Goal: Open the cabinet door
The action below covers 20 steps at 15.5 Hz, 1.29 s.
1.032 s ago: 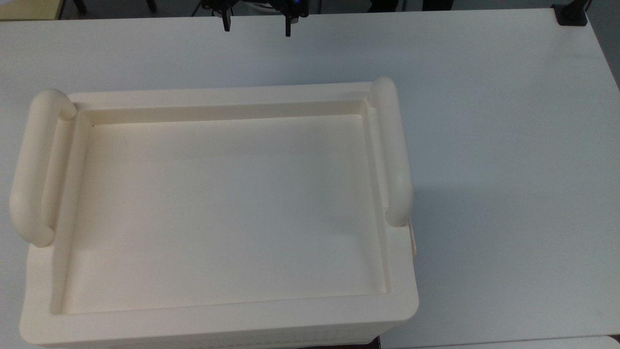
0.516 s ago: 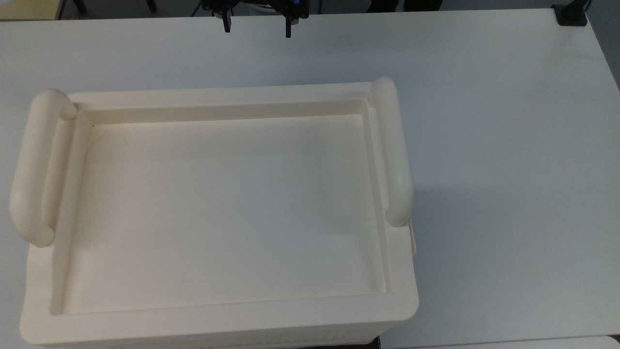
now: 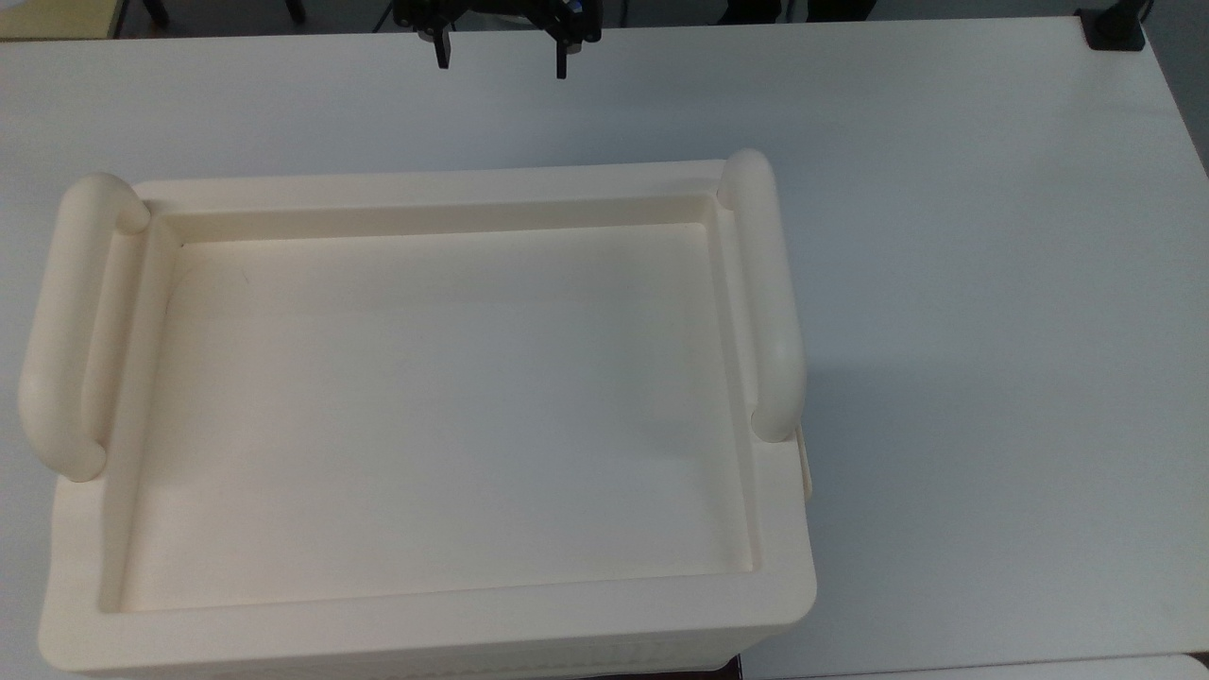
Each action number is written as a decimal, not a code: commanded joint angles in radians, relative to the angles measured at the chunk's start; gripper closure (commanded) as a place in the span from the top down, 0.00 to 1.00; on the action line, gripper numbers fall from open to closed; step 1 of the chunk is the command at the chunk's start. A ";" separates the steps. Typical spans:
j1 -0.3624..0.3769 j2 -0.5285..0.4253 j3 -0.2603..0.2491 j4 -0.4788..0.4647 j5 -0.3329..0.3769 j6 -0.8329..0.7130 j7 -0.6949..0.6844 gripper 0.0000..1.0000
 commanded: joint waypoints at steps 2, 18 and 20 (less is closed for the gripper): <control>-0.008 -0.002 -0.001 -0.001 0.013 0.050 -0.080 1.00; 0.091 0.151 0.008 0.121 0.007 0.498 -0.090 1.00; 0.092 0.168 0.010 0.123 0.007 0.541 -0.071 1.00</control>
